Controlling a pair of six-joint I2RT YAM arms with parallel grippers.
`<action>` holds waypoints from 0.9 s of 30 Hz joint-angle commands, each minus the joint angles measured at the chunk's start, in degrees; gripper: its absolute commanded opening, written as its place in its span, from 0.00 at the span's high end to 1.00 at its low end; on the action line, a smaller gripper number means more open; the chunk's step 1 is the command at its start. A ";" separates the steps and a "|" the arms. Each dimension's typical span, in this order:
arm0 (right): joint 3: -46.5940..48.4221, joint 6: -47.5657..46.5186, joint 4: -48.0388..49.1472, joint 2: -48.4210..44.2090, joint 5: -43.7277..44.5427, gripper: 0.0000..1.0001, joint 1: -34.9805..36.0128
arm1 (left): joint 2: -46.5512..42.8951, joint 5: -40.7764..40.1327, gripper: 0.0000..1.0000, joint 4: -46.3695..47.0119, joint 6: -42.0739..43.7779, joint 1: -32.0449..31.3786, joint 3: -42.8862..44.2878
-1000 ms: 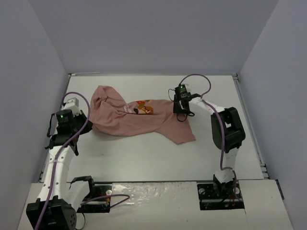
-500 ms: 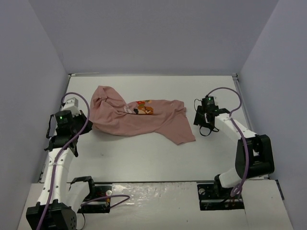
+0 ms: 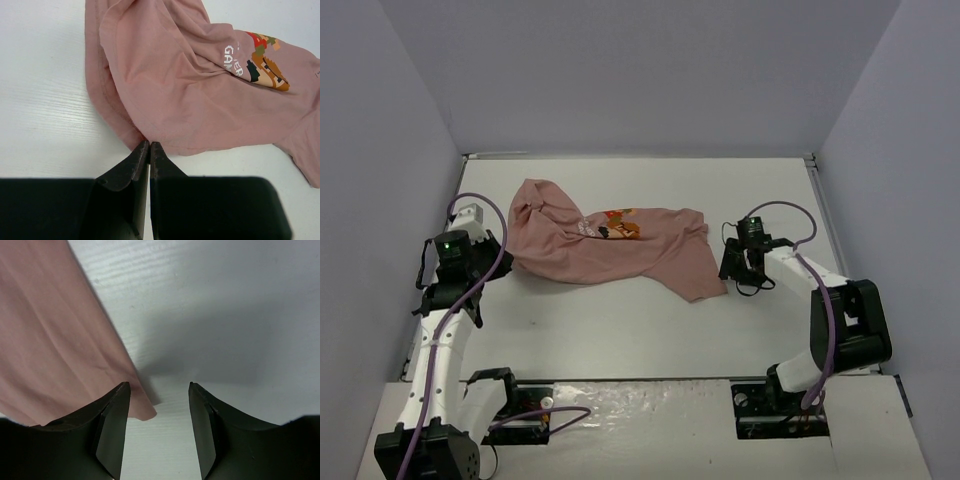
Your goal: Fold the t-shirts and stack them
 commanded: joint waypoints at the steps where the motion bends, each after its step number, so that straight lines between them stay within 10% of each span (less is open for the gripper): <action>1: -2.72 1.35 1.32 -1.45 -0.89 0.53 0.73 | -1.06 0.82 1.00 2.54 -0.56 0.34 1.03; 27: -5.57 6.89 0.74 -0.18 2.72 0.74 8.90 | -1.42 0.82 1.00 2.32 -0.56 0.34 0.92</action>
